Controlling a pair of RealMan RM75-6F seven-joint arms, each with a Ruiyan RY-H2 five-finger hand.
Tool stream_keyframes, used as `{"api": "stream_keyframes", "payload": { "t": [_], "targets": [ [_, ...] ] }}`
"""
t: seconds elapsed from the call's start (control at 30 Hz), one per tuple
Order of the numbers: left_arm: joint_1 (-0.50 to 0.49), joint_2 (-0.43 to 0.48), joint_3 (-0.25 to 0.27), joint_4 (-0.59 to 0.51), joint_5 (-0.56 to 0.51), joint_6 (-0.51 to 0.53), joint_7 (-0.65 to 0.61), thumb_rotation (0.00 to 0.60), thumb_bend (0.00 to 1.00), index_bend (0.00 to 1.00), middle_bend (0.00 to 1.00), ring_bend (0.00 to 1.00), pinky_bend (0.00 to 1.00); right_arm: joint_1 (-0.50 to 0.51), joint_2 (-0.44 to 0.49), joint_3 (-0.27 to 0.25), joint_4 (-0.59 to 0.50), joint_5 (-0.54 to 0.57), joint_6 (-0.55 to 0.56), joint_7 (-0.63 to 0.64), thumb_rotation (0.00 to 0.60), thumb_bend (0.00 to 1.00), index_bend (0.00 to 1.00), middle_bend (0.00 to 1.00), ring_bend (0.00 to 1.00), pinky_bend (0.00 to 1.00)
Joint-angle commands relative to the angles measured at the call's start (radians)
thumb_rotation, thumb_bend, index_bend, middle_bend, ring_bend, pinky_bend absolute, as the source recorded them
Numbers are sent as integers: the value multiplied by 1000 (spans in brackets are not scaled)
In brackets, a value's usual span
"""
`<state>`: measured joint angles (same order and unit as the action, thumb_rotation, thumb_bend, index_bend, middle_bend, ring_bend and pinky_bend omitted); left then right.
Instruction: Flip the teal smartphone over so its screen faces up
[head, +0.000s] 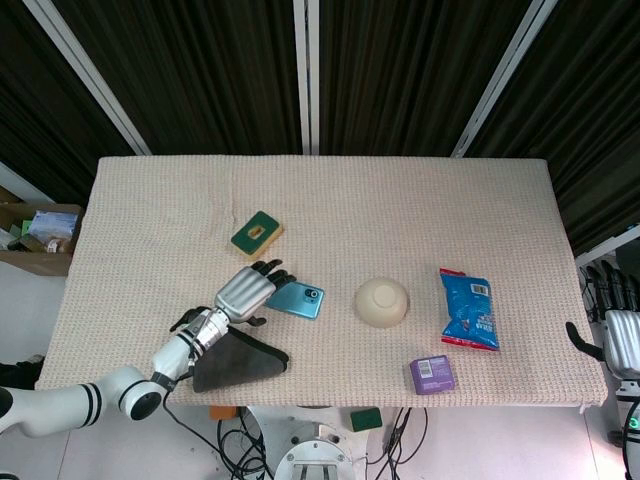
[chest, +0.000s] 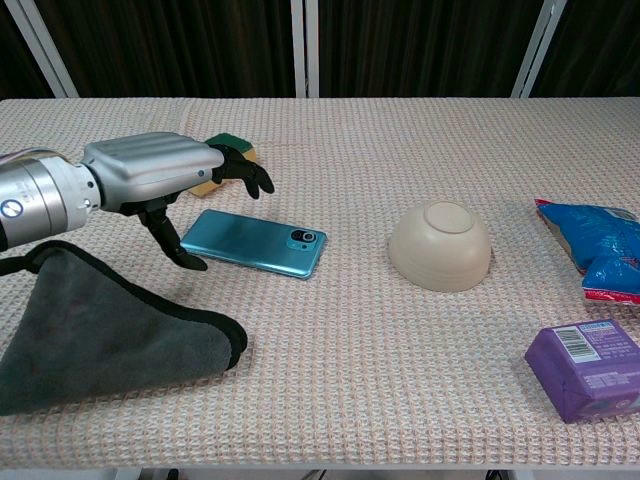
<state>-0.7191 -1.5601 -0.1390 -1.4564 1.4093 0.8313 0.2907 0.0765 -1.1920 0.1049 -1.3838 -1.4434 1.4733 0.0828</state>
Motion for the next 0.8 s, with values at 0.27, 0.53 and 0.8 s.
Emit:
{"api": "stream_keyframes", "payload": {
  "t": [0.27, 0.53, 0.8],
  "targets": [
    [-22, -26, 23, 58, -11, -3, -43, 600, 97, 205, 225, 110, 250, -1, -1, -4, 4, -1, -3, -2, 600, 292, 0, 0, 0, 0],
    [-42, -40, 35, 76, -18, -13, -48, 600, 98, 203, 225, 122, 250, -2, -2, 0, 19, 3, -2, 12, 600, 293, 0, 0, 0, 0],
    [-63, -61, 40, 122, -14, -20, -90, 600, 101, 196, 229, 129, 250, -2, -7, -3, 31, 6, -10, 20, 600, 296, 0, 0, 0, 0]
  ]
}}
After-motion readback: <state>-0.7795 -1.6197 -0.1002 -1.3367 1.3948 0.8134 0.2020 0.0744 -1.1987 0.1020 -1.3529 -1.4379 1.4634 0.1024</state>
